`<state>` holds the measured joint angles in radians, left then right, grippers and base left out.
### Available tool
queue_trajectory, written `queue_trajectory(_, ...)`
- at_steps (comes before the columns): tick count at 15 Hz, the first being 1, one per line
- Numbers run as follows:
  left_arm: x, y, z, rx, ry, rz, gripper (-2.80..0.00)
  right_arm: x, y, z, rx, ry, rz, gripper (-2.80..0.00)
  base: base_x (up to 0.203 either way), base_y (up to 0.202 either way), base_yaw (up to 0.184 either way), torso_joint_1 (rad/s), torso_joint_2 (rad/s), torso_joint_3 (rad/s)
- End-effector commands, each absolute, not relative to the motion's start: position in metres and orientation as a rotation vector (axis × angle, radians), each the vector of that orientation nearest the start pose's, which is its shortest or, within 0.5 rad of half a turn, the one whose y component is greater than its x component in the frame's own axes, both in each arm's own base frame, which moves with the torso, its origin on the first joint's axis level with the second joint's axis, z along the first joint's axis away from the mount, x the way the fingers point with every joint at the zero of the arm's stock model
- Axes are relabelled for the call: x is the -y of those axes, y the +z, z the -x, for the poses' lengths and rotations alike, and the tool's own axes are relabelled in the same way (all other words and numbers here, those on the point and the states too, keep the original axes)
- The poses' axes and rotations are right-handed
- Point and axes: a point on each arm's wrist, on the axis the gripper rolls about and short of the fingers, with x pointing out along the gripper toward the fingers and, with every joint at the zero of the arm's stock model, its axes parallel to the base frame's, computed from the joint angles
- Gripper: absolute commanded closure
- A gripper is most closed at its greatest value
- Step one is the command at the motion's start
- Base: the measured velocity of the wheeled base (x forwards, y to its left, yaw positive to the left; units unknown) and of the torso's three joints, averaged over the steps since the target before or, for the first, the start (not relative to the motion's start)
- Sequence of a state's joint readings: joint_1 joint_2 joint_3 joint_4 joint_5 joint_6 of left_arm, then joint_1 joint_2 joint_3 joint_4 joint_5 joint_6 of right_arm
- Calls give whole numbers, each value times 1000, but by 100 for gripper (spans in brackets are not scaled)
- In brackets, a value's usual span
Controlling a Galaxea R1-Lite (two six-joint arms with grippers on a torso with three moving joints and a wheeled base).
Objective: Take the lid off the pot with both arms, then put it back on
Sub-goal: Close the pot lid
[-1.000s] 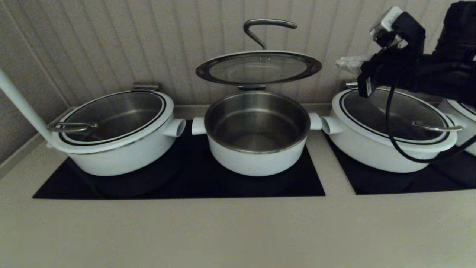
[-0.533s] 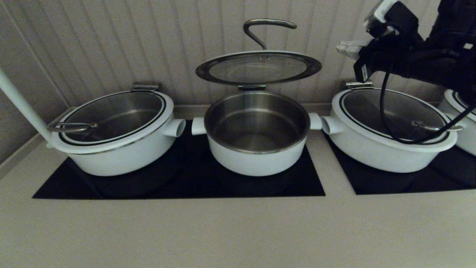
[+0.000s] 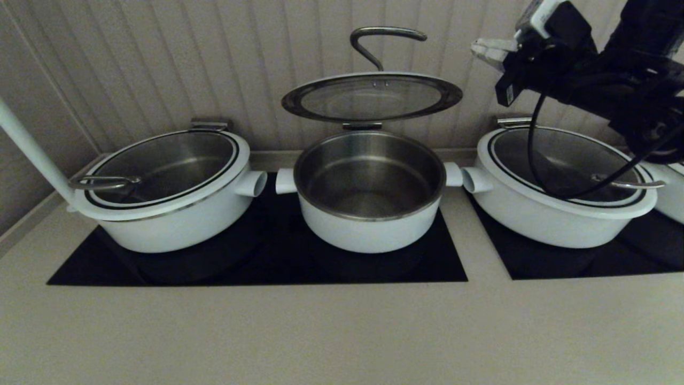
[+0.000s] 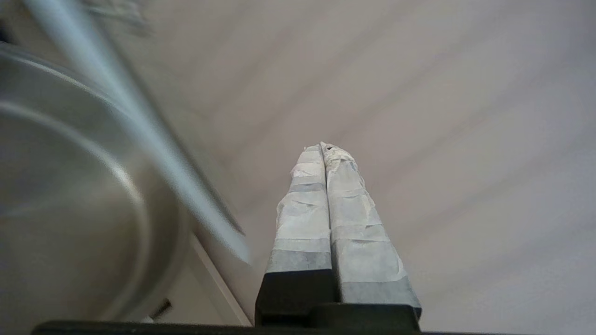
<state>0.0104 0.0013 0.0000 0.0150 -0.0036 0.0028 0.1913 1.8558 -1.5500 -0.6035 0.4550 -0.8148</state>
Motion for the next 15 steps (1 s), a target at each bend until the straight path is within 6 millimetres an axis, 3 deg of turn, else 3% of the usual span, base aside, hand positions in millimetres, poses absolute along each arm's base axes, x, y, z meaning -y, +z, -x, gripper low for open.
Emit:
queue_trajectory(1,0,74,23,-17,8,-3,0,-84,331,-365,592,572,843,0,0,0,0,0,0,0)
queue_trajectory(15,0,74,23,-17,8,-3,0,-93,304,-360,586,715,865,0,0,0,0,0,0,0)
